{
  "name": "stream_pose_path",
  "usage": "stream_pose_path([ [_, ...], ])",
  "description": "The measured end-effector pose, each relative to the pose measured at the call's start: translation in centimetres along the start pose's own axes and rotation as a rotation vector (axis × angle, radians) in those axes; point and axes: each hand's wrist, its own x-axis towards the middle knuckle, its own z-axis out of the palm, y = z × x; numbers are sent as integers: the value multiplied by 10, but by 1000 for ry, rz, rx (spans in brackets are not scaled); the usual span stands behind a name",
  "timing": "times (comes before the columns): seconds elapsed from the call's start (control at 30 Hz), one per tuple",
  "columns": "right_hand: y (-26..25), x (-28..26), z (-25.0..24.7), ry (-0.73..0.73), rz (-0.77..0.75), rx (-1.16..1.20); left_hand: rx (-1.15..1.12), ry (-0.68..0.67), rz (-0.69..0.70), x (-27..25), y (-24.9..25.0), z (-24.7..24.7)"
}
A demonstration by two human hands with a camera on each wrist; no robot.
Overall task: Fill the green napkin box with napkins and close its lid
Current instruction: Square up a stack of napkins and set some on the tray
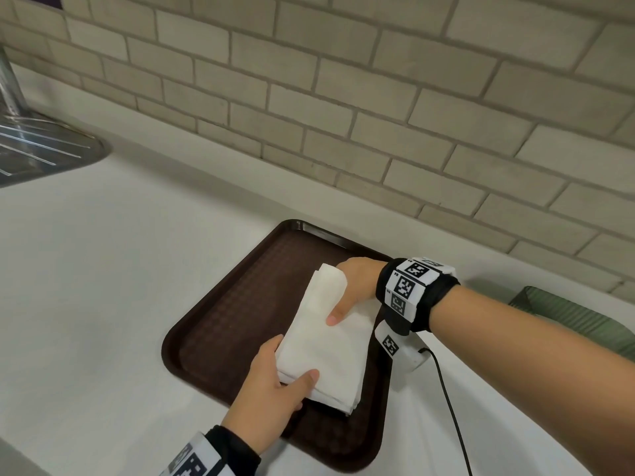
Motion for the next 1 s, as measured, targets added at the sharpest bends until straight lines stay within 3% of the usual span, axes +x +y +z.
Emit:
stream_pose_path([
  [0.13, -1, -7, -1, 97, -48, -92, 72, 32, 17, 0, -1, -1],
  [0.3, 1, -15, -2, 181, -93, -24, 122, 43, 4, 0, 2, -3],
  [0.6, 25, -23, -3, 30, -135, 421, 113, 66, -33, 4, 4, -3],
  [0.73, 44, -30, 1, 3, -125, 603, 137, 140, -6, -1, 14, -5],
  [0.9, 73, -53, 16, 33, -141, 895, 174, 194, 99, -11, 36, -4],
  [1.0, 89, -75, 30, 72, -197, 1050, 164, 159, 175, -13, 45, 3],
])
